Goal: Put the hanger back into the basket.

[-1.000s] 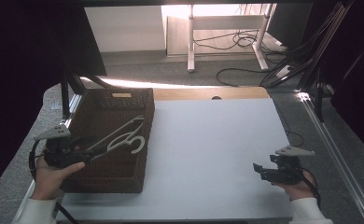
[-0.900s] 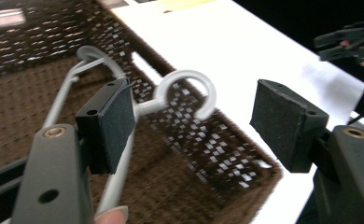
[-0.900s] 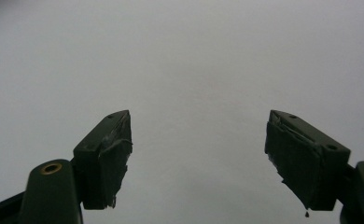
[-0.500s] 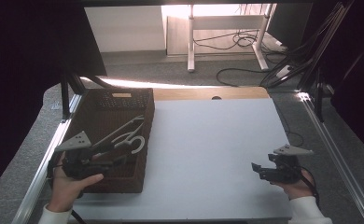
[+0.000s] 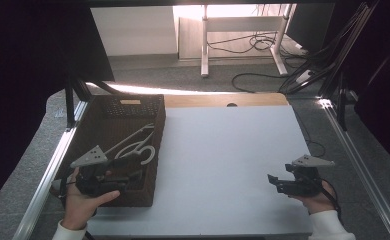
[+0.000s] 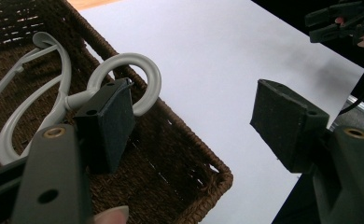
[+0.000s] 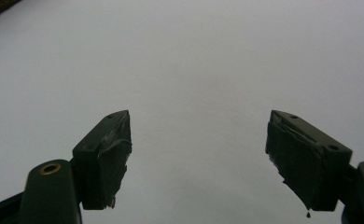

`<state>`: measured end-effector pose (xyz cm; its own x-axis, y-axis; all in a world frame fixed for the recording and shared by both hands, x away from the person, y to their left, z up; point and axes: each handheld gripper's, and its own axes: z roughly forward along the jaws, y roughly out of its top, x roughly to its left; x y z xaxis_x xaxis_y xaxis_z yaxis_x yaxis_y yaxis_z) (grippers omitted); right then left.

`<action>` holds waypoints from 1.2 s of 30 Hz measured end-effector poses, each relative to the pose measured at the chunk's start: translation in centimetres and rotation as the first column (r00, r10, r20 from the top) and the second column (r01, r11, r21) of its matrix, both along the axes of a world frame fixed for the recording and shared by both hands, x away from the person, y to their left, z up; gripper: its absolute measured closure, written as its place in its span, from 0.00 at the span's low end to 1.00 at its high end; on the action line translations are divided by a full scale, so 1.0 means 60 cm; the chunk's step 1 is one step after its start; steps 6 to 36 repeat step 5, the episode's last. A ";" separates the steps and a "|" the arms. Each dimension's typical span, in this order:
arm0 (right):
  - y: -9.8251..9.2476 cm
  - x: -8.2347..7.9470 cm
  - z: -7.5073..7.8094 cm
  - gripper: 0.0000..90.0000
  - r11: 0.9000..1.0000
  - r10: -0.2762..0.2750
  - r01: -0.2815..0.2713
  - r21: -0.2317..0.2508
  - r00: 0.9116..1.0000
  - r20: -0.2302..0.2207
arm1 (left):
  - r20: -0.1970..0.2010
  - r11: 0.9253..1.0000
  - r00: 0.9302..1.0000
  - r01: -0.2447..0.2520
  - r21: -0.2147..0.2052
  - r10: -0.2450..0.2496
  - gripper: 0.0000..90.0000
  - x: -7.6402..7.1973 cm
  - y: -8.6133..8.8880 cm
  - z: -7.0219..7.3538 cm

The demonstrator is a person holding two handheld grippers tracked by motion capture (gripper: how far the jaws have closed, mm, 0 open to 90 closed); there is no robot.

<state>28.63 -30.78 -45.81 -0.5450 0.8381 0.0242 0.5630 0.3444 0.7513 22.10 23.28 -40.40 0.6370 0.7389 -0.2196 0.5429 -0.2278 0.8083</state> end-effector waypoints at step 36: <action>0.007 -0.001 0.004 0.25 0.999 0.043 -0.043 0.011 0.999 0.022 | -0.004 1.000 1.000 0.004 0.003 -0.004 0.32 0.000 -0.002 -0.001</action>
